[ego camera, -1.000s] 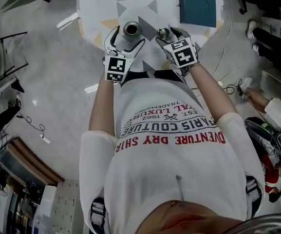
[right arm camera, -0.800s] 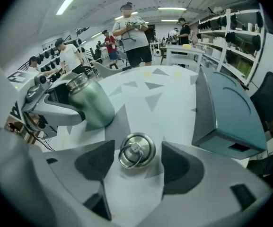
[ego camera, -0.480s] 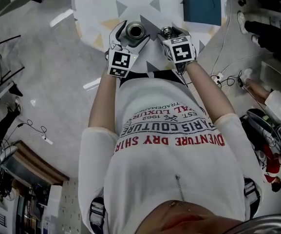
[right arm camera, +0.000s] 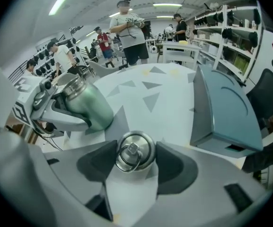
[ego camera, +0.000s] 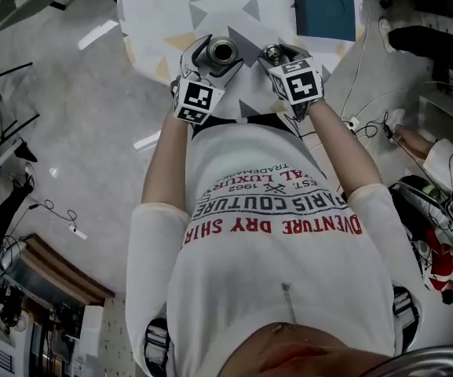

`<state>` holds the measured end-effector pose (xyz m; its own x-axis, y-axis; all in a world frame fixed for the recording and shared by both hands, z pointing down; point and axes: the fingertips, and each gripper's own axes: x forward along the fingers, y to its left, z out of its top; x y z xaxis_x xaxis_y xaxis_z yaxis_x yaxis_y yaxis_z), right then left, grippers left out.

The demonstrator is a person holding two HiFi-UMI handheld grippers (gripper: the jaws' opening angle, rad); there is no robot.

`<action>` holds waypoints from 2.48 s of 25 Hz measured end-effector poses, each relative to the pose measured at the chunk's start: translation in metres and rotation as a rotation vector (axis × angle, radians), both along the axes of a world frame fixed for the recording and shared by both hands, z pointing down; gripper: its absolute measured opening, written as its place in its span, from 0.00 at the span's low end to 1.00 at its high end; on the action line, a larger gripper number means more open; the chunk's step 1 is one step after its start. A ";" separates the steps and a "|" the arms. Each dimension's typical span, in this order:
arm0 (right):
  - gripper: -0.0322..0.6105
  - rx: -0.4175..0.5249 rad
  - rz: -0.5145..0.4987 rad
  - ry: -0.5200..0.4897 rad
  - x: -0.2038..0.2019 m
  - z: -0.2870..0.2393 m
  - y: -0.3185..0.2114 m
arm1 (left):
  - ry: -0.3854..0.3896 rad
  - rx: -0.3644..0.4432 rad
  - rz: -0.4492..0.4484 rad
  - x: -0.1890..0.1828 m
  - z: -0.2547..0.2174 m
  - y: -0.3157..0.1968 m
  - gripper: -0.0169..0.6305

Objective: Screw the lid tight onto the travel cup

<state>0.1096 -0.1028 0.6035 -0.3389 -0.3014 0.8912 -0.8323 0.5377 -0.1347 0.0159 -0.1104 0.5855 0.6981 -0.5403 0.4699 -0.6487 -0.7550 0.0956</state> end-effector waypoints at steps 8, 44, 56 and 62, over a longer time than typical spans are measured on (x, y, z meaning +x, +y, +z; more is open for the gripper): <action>0.46 0.115 -0.221 -0.056 -0.031 -0.062 -0.013 | 0.003 -0.002 0.077 0.002 0.000 0.003 0.62; 0.46 0.001 -1.115 -0.047 -0.139 -0.088 0.013 | -0.005 -0.106 0.279 0.009 0.005 0.007 0.63; 0.46 0.011 -0.705 -0.068 -0.138 -0.088 0.003 | 0.014 -0.107 0.270 0.008 0.004 0.005 0.64; 0.46 -0.001 -0.482 -0.077 -0.135 -0.086 -0.001 | 0.016 -0.106 0.266 0.008 0.006 0.005 0.64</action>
